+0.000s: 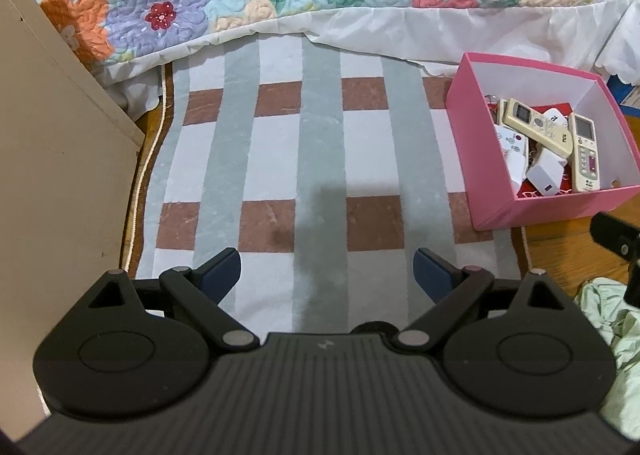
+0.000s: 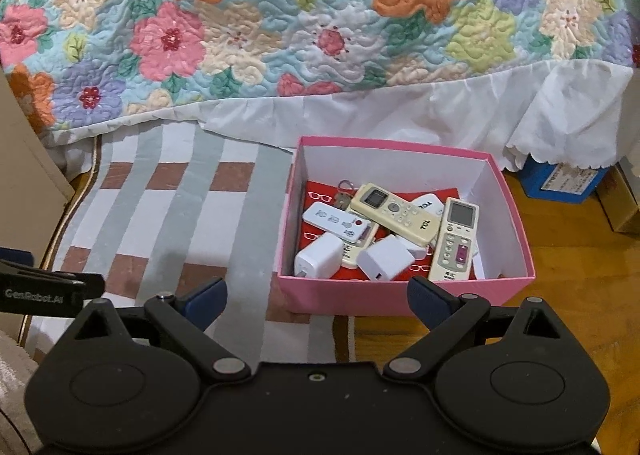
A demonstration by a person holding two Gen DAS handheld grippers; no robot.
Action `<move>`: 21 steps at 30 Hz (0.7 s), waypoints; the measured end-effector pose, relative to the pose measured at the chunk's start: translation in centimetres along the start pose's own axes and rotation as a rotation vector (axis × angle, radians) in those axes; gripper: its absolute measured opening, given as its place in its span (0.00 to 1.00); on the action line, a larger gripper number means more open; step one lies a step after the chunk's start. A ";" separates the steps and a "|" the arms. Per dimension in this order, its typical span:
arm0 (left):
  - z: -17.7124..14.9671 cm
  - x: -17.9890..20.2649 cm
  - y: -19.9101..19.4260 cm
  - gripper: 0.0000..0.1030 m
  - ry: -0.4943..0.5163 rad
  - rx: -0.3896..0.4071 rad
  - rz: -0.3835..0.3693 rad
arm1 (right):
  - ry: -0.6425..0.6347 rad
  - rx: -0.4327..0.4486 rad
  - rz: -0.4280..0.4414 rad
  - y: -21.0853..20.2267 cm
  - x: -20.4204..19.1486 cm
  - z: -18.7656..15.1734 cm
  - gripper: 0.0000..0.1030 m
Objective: Organize rigid objects
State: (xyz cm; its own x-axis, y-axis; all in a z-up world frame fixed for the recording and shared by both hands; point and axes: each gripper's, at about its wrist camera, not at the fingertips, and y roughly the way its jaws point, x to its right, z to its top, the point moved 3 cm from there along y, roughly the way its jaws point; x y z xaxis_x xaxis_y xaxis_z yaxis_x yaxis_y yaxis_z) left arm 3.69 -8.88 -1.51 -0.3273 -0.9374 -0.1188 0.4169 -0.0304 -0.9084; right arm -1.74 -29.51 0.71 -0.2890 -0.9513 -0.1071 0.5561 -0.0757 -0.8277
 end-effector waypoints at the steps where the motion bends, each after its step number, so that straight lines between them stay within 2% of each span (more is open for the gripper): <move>1: 0.0 -0.1 0.0 0.91 0.002 0.001 0.000 | -0.003 -0.002 -0.006 0.1 0.0 0.0 0.96; 7: 0.2 -0.2 -0.2 0.91 0.017 0.015 0.017 | -0.007 -0.011 -0.008 0.2 0.1 -0.2 0.96; 21: -0.4 -0.8 0.5 0.91 -0.001 -0.014 0.013 | -0.022 -0.031 -0.035 0.8 -0.1 -0.7 0.96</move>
State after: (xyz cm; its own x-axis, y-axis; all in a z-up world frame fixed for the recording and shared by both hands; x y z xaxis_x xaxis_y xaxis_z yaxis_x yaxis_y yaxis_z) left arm 3.79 -8.00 -2.04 -0.3206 -0.9382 -0.1304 0.4089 -0.0129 -0.9125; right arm -1.80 -29.25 -0.35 -0.2907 -0.9545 -0.0663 0.5218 -0.1001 -0.8472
